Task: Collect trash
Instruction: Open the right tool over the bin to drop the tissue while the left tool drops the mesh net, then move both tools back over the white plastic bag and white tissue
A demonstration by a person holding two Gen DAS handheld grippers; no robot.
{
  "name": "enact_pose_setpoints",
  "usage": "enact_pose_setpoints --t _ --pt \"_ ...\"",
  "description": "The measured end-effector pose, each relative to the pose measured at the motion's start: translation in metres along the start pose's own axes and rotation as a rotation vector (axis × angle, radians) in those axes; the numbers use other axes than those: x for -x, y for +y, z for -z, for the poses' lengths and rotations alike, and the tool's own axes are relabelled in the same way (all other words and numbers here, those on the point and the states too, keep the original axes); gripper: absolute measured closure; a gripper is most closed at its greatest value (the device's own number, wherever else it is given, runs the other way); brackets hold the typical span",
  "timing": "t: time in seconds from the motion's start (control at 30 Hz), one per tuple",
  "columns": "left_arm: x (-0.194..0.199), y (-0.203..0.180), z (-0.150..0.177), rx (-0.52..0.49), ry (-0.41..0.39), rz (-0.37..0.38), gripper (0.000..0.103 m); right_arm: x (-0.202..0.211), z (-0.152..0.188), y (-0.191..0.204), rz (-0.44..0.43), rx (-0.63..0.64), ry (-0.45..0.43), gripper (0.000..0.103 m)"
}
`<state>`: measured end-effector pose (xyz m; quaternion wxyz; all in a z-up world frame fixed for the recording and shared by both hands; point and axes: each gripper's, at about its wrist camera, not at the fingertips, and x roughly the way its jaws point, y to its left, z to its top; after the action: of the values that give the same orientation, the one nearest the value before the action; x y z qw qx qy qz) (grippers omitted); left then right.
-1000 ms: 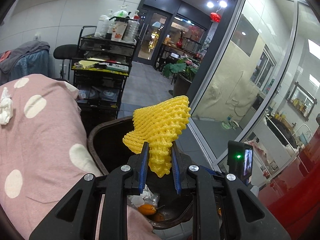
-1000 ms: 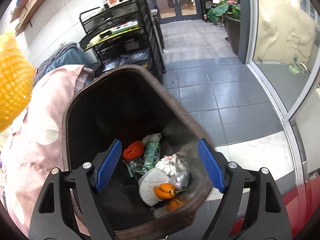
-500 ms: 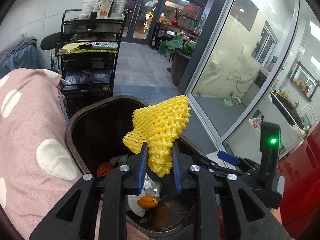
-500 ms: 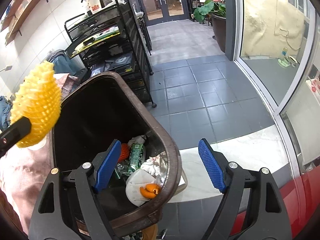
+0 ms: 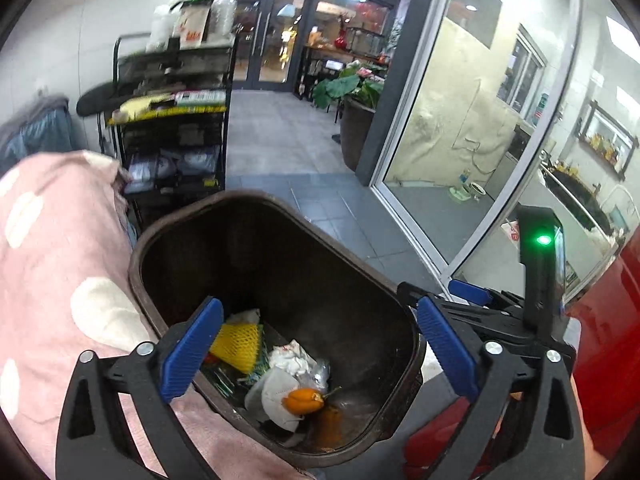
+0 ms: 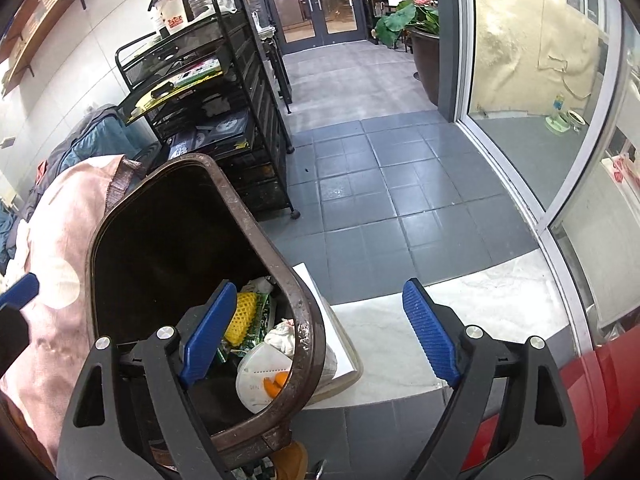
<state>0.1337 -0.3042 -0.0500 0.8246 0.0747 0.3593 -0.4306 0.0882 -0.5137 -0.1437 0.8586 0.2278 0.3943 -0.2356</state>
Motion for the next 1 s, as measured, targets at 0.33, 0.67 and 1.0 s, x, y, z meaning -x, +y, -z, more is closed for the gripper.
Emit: enact_pose_setpoints --t 0.33,0.67,1.0 --pt "0.022 -0.004 0.000 -0.043 -0.041 -0.048 0.006 0.008 -0.006 0.015 0.024 0.047 -0.030 0.012" --pt "0.060 0.027 0.006 0.067 -0.102 -0.079 0.006 0.015 -0.007 0.043 -0.035 0.087 -0.029 0.012" --pt "0.109 0.082 0.027 0.187 -0.172 -0.165 0.006 0.024 -0.009 0.109 -0.178 0.190 -0.029 0.012"
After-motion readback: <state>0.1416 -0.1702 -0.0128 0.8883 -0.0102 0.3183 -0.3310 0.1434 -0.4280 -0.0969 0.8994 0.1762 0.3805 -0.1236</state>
